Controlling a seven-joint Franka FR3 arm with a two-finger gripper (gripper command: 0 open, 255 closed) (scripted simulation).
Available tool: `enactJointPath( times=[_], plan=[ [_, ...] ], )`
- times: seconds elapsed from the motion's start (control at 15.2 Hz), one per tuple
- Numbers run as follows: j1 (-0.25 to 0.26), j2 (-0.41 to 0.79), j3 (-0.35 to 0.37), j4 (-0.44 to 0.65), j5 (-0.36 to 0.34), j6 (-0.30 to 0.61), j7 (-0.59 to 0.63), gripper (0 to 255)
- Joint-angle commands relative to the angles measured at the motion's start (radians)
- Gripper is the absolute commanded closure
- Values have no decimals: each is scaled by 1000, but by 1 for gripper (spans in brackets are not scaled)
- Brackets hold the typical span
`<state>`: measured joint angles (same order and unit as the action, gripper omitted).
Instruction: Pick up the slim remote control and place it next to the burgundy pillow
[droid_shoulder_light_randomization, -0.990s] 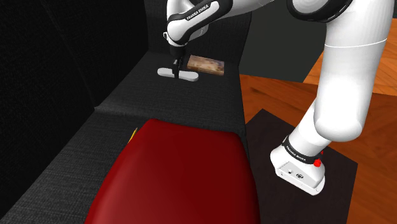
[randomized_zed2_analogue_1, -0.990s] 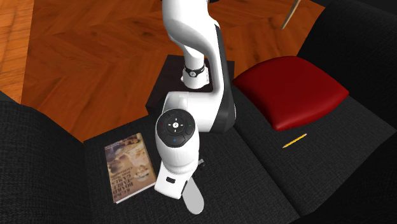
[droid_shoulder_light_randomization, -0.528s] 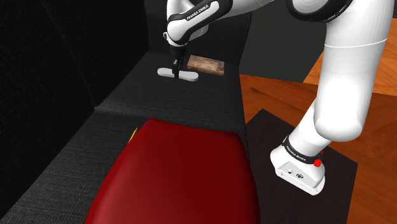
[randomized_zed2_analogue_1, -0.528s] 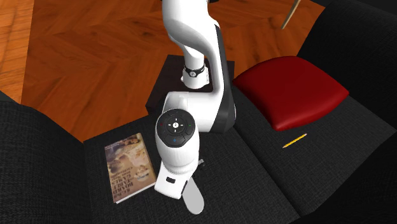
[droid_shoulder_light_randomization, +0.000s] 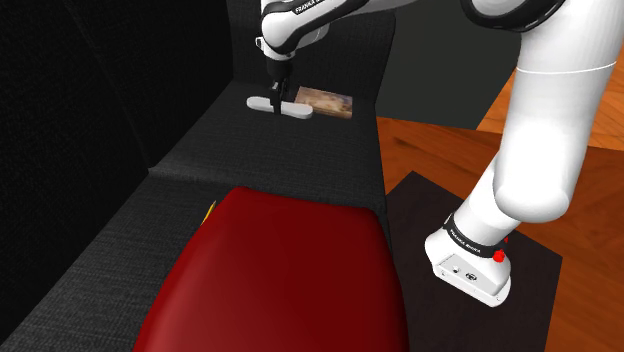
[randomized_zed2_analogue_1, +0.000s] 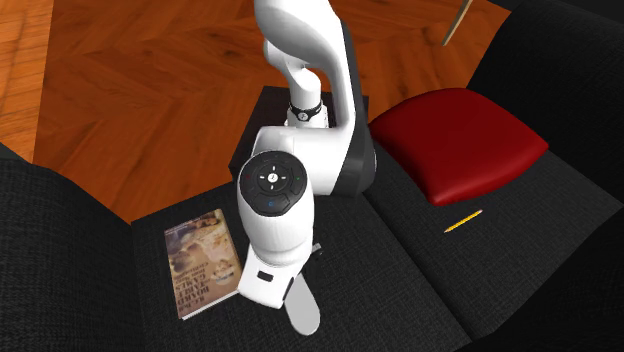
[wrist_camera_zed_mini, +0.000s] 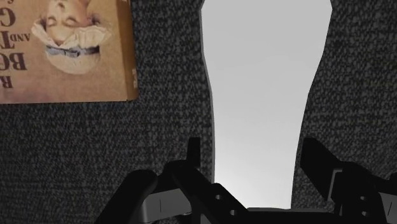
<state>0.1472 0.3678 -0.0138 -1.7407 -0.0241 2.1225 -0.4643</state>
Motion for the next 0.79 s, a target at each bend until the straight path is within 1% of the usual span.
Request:
enactJointPath(
  times=[0.0, 0.73],
  plan=[
    [-1, -11, 0, 13, 0, -24, -2, 255],
    [0, -56, 0, 99, 1, -155, -5, 255]
  ],
)
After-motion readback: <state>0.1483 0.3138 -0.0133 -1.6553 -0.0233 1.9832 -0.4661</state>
